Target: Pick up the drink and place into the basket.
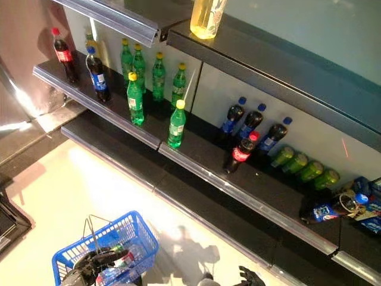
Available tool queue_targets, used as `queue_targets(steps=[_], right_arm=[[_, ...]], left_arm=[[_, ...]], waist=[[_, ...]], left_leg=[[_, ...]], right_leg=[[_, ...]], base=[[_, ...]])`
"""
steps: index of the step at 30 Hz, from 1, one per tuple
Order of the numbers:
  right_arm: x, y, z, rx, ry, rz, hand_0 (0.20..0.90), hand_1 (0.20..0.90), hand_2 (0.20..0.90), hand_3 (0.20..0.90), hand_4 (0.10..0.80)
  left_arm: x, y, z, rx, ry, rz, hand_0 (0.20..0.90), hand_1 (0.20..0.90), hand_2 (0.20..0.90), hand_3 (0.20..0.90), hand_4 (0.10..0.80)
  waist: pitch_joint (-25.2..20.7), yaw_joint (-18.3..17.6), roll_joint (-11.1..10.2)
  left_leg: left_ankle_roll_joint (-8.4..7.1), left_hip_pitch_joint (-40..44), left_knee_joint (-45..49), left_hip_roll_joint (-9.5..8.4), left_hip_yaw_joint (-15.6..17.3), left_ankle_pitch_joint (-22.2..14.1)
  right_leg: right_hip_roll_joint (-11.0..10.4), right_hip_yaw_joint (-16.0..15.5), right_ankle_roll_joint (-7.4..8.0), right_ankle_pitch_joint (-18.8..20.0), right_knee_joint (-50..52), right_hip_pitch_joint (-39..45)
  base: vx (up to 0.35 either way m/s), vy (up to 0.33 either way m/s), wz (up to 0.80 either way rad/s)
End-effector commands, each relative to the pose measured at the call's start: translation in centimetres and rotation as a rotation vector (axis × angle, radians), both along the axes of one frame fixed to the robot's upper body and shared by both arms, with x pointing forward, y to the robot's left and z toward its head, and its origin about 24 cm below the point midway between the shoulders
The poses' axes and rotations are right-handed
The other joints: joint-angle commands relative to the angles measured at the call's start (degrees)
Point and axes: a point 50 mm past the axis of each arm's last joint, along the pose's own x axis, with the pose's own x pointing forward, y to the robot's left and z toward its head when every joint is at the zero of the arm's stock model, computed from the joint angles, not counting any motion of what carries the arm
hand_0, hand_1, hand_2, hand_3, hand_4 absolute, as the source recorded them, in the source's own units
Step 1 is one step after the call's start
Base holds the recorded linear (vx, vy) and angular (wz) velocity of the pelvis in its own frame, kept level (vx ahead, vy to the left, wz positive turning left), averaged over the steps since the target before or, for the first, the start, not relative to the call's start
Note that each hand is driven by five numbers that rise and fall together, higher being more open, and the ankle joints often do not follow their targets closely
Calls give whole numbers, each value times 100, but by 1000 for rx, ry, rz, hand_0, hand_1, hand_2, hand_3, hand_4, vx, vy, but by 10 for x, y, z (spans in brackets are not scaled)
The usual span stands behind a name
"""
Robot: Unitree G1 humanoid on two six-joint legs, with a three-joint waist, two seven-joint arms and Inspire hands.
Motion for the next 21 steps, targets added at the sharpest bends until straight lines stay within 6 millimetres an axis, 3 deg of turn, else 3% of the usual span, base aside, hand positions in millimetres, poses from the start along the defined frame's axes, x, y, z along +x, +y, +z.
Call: queue_targets(steps=[1,4,9,16,21], right_arm=[[10,-10,5,-17,-27,-36,900,900,900,900,800],[9,-14,5,-26,-9,-20,900,900,900,900,800],[8,-10,3,-27,20,-5,900,900,900,900,800],[0,-11,1,-38,43,-31,900,900,900,900,800],[-4,-11,0,-39,51,-32,900,900,900,900,800]], left_arm=[[67,7,41,37,-344,-40,300,300,300,200,100],[59,9,36,28,-324,-31,300,300,300,200,100],[35,8,23,-8,-267,1,300,300,300,200,100],[23,-5,13,-34,-221,-28,300,300,300,200,100],[24,-4,13,-37,-224,-4,300,300,300,200,100]], waist=[[-189,-180,75],[-236,-179,99],[-374,-168,148],[-530,-215,283],[-547,-313,366]], left_leg=[[-278,-461,496,106,-18,-103],[-297,-487,659,189,1,-144],[-390,-145,488,404,49,-29],[-457,167,32,382,108,81],[-448,225,-21,352,157,61]], right_leg=[[-119,176,-56,811,167,-159],[-107,124,-50,699,67,-32],[90,43,-48,306,-11,344],[129,-196,-36,253,-224,635],[108,-229,-15,197,-196,660]], base=[[100,-195,-9],[88,-168,18],[126,-141,-3],[77,-28,0],[29,9,0]])
